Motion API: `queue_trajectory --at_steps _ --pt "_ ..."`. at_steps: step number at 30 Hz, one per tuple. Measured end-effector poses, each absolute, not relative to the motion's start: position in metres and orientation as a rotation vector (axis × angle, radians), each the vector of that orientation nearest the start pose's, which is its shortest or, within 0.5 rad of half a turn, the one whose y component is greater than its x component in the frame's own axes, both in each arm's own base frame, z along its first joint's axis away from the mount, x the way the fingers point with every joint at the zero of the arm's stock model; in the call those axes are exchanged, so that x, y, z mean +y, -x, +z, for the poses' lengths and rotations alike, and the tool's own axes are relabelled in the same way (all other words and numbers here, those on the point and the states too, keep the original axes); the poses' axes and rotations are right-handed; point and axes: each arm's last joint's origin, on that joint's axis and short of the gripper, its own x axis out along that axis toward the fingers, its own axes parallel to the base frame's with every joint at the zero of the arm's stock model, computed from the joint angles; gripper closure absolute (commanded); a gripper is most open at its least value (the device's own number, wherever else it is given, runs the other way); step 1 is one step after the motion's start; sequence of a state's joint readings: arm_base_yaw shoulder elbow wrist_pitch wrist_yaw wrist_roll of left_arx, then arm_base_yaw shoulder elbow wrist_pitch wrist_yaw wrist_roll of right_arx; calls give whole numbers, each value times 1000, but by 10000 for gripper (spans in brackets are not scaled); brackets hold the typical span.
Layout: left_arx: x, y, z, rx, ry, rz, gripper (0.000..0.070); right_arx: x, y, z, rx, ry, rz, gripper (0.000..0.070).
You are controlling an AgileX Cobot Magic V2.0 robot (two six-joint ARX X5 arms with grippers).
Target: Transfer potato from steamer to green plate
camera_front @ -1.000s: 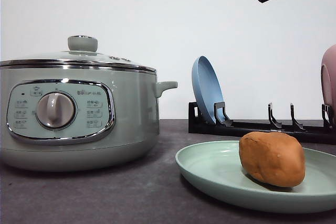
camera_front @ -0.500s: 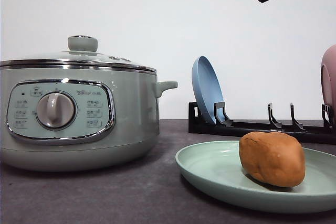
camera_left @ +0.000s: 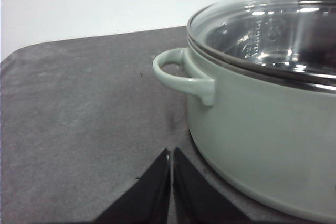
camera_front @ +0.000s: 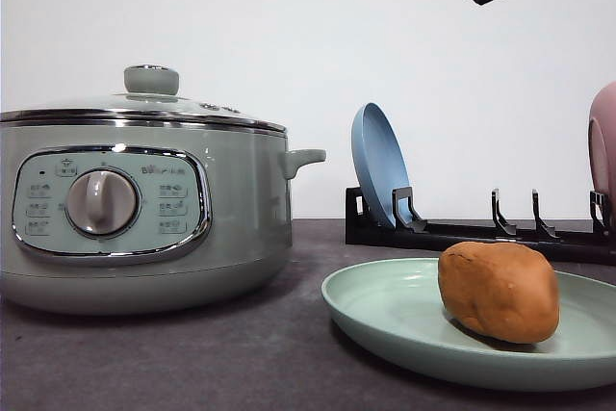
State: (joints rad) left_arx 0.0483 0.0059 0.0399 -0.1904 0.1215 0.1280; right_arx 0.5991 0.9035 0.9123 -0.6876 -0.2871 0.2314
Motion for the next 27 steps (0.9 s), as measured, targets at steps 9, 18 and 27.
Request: queue_trajectory --at_steps 9,18,27 --pt "1 -94 158 147 -104 -82 700 106 -140 313 785 -99 765 700" --pt "1 -94 158 147 -103 -81 700 106 -140 313 786 -99 765 700" --pt "1 -94 158 147 -103 -81 700 106 -140 313 786 -99 765 700"
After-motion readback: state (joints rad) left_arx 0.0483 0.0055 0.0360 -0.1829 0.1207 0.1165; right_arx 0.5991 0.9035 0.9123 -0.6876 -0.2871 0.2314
